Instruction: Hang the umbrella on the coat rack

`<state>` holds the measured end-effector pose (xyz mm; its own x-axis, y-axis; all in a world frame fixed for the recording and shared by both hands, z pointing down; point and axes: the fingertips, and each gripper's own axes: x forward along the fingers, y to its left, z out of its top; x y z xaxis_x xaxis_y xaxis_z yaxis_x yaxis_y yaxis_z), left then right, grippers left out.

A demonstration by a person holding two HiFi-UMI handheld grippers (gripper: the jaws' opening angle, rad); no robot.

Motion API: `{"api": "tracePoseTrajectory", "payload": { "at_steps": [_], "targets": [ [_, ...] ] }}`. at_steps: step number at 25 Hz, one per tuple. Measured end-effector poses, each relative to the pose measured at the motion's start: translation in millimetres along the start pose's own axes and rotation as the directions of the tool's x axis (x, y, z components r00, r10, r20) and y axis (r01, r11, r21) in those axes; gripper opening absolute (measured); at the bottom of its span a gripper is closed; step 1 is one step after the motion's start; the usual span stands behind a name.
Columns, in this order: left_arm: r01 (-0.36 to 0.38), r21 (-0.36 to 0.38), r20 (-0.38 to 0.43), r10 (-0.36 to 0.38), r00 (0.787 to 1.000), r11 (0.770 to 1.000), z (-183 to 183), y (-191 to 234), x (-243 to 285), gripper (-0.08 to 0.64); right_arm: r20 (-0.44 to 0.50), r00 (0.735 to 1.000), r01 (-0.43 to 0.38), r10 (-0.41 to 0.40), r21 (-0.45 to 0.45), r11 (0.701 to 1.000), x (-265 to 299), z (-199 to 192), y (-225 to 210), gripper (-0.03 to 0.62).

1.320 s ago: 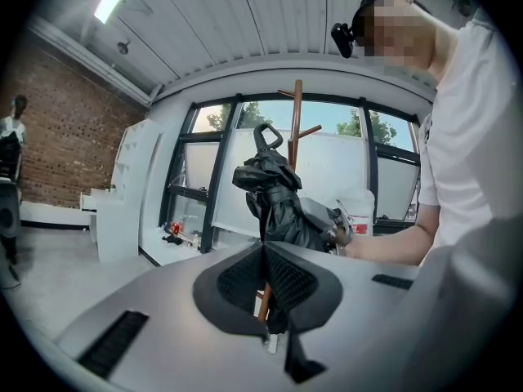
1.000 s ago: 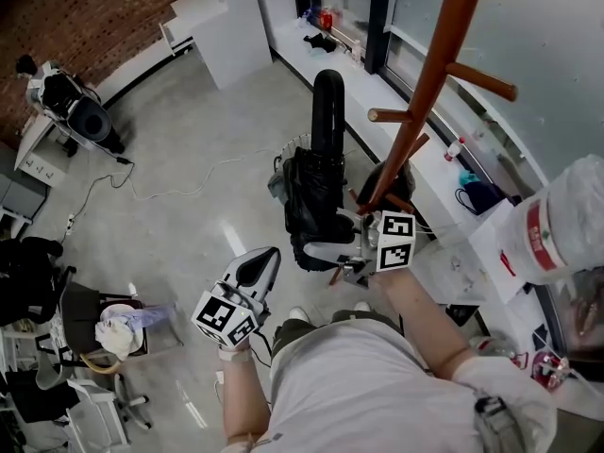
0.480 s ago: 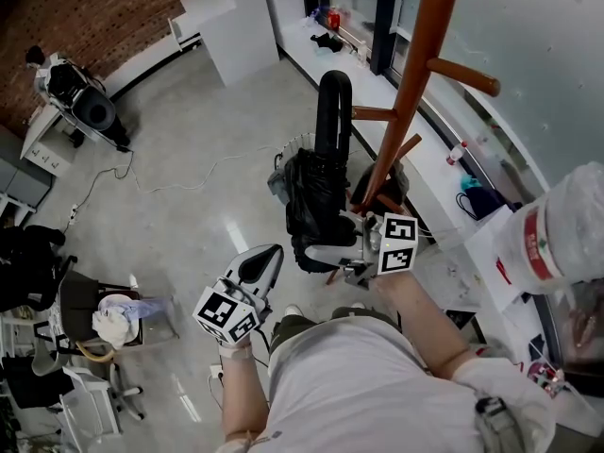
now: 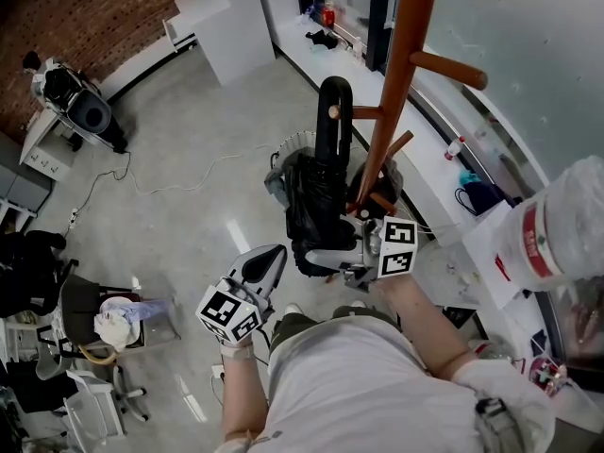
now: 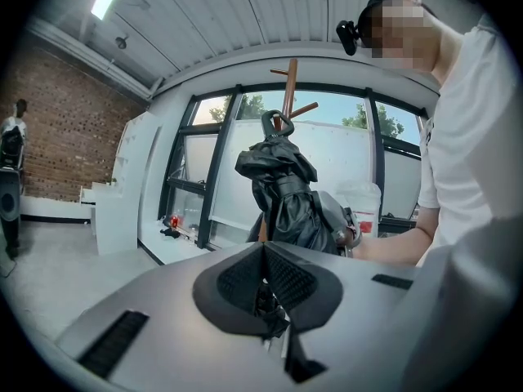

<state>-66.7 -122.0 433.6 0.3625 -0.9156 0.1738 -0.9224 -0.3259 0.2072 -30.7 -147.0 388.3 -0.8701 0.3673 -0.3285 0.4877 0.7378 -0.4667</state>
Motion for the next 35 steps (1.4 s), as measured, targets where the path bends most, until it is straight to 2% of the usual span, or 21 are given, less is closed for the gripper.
{"api": "tracePoseTrajectory", "payload": {
  "at_steps": [8,25,29,35],
  "targets": [
    [0.038,-0.001,-0.013,-0.038,0.999,0.999,0.1,1.5,7.5,0.0,-0.005,0.999,0.033,-0.033,-0.001,0.999,-5.3,-5.8,-5.7,0.268],
    [0.141,-0.015,-0.047,-0.141,0.989,0.99,-19.3,-12.5,34.5,0.0,0.014,0.982,0.188,-0.188,-0.022,0.982,-48.2,-23.6,-22.3,0.268],
    [0.172,-0.02,-0.052,-0.173,0.984,0.985,-21.1,-13.5,38.9,0.0,0.017,0.964,0.265,-0.265,-0.058,0.962,-57.0,-23.2,-33.8,0.28],
    [0.211,-0.035,-0.055,-0.213,0.975,0.977,-25.0,-12.6,44.4,0.0,0.037,0.921,0.388,-0.387,-0.111,0.915,-75.1,-18.7,-49.8,0.295]
  ]
}}
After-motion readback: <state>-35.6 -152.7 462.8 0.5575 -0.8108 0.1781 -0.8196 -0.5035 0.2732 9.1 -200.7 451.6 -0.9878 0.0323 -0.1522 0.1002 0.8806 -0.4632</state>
